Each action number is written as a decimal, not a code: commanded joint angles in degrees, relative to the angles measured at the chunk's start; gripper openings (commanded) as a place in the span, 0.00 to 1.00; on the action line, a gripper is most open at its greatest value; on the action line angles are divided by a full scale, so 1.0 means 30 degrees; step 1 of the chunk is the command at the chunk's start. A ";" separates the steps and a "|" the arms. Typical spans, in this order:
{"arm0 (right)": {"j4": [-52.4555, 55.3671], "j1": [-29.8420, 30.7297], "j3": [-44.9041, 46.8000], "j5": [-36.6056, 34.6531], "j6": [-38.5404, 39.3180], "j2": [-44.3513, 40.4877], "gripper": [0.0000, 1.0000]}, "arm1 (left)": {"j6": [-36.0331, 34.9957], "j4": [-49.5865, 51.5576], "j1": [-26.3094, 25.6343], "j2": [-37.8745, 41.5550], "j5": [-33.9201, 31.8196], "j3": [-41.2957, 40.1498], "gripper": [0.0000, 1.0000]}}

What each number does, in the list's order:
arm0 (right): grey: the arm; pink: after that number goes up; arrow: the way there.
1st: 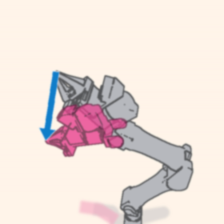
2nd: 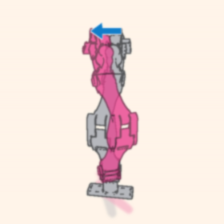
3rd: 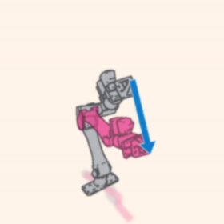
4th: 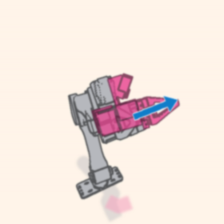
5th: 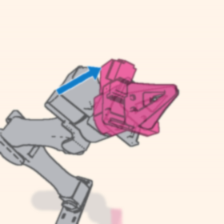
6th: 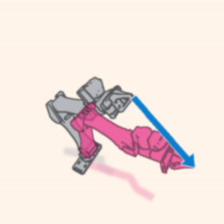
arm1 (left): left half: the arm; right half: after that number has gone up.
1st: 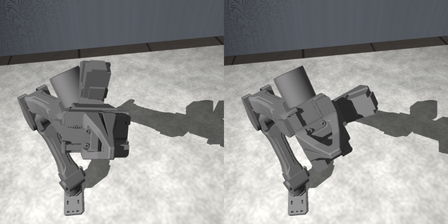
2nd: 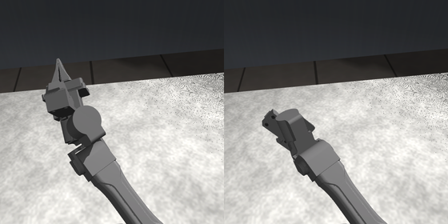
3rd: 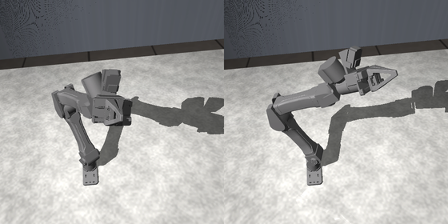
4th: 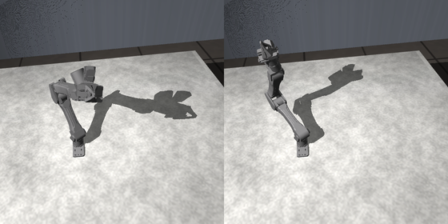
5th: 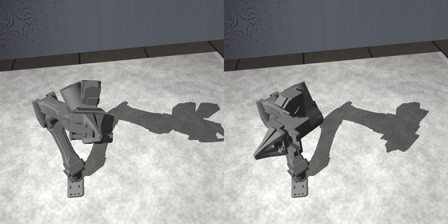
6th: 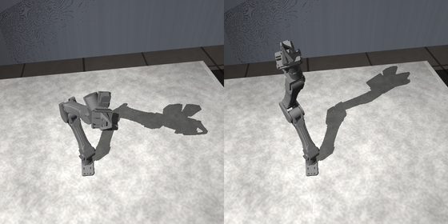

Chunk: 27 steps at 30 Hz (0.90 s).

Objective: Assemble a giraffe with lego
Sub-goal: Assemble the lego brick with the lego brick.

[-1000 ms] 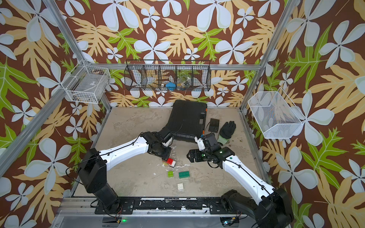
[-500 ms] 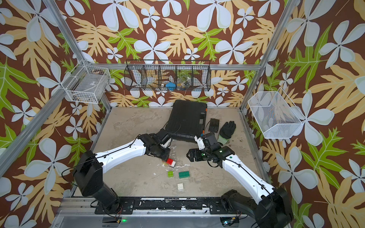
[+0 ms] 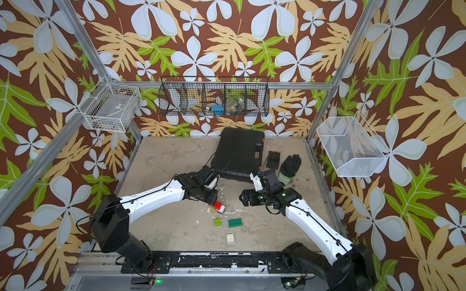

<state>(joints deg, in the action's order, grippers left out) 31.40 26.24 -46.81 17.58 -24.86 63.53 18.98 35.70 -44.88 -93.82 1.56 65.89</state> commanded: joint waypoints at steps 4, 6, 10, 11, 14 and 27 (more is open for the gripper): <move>0.0047 -0.0043 0.0162 -0.0398 -0.0311 -0.0228 0.91 | -0.0760 0.3229 -0.0010 -0.0325 -0.0195 -0.0772 0.22; -0.0025 -0.0044 0.0218 -0.0398 -0.0405 -0.0228 0.91 | -0.0841 0.3306 -0.0007 -0.0208 -0.0286 -0.0693 0.22; -0.0162 -0.0030 0.0306 -0.0353 -0.0593 -0.0299 0.91 | -0.0838 0.3517 -0.0010 0.0082 -0.0348 -0.0316 0.22; -0.0179 -0.0037 0.0309 -0.0353 -0.0618 -0.0317 0.91 | -0.0847 0.3599 -0.0010 0.0129 -0.0320 -0.0153 0.22; -0.0051 -0.0045 0.0179 -0.0545 -0.0505 -0.0371 0.91 | -0.0731 0.3732 -0.0008 0.0295 -0.0134 0.0212 0.22; 0.0140 -0.0042 -0.0187 -0.0837 -0.0265 -0.0146 0.91 | -0.0474 0.2686 -0.0002 0.0256 0.0440 -0.0553 0.22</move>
<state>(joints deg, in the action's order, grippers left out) 31.75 26.13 -46.81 16.03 -26.30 62.92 17.82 39.68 -44.91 -91.83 2.17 66.13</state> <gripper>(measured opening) 0.909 0.365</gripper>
